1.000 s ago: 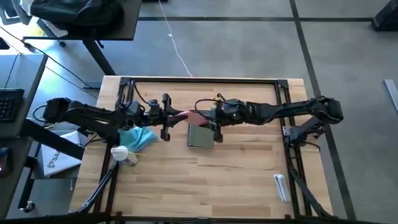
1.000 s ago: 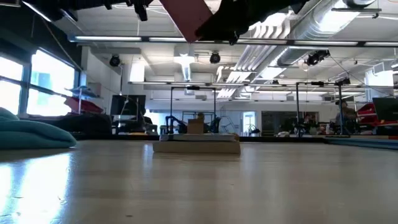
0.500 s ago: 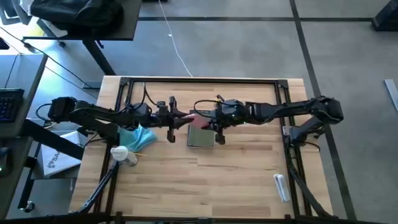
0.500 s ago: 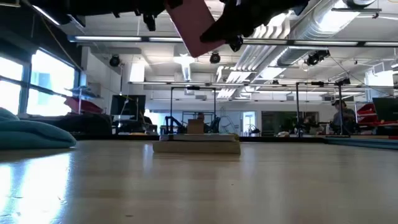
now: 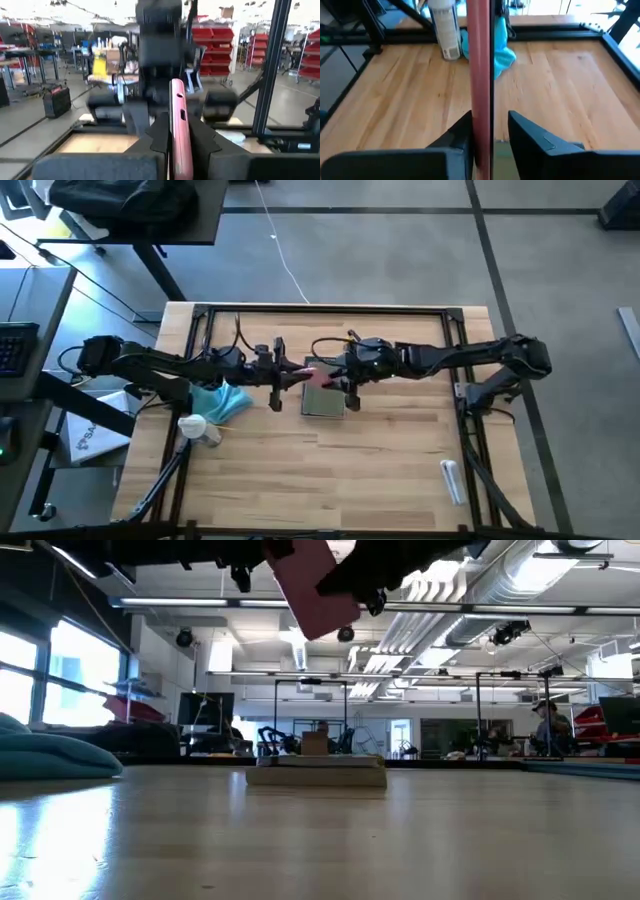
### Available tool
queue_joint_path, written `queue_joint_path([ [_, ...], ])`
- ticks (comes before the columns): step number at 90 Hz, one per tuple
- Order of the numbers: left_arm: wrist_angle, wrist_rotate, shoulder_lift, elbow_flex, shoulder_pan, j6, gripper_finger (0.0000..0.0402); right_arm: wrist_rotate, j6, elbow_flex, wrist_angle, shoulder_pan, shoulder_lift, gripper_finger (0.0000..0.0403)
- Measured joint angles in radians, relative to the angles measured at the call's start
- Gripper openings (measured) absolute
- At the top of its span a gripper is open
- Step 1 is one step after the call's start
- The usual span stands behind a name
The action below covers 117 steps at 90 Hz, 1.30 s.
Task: Apply microfiber cloth
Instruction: Spray the cellphone using the spray bottle
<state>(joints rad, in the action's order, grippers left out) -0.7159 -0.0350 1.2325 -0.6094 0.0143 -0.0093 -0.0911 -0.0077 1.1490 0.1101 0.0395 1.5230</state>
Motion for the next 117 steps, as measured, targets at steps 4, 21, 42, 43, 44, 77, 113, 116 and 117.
queue_joint_path([
  [4,0.01,0.0,0.001,0.0,0.0,-0.006,0.0016,0.0,-0.004,0.016,0.017,0.0,0.0,0.0089],
  [21,0.029,-0.003,0.001,0.0,0.005,-0.008,0.0016,0.0,-0.018,0.062,0.03,0.0,0.0,0.0089],
  [42,0.023,-0.011,0.001,0.0,0.018,0.008,0.0016,-0.006,-0.051,0.067,0.01,-0.001,0.005,0.0084],
  [43,0.023,-0.012,0.001,0.0,0.019,0.01,0.0016,-0.007,-0.057,0.067,0.008,-0.001,0.006,0.0083],
  [44,0.023,-0.013,0.001,0.0,0.019,0.013,0.0016,-0.007,-0.061,0.067,0.007,-0.002,0.007,0.0082],
  [77,0.022,-0.037,0.003,0.001,0.026,0.043,0.0018,0.011,-0.12,0.067,-0.018,-0.02,0.04,0.0009],
  [113,0.034,-0.06,-0.01,0.001,0.029,0.064,0.0069,0.011,-0.152,0.099,0.037,-0.019,0.04,0.0002],
  [116,0.036,-0.061,-0.01,0.001,0.029,0.064,0.0074,0.011,-0.155,0.099,0.037,-0.019,0.04,0.0002],
  [117,0.037,-0.061,-0.01,0.001,0.029,0.064,0.0076,0.011,-0.155,0.099,0.037,-0.019,0.04,0.0002],
])
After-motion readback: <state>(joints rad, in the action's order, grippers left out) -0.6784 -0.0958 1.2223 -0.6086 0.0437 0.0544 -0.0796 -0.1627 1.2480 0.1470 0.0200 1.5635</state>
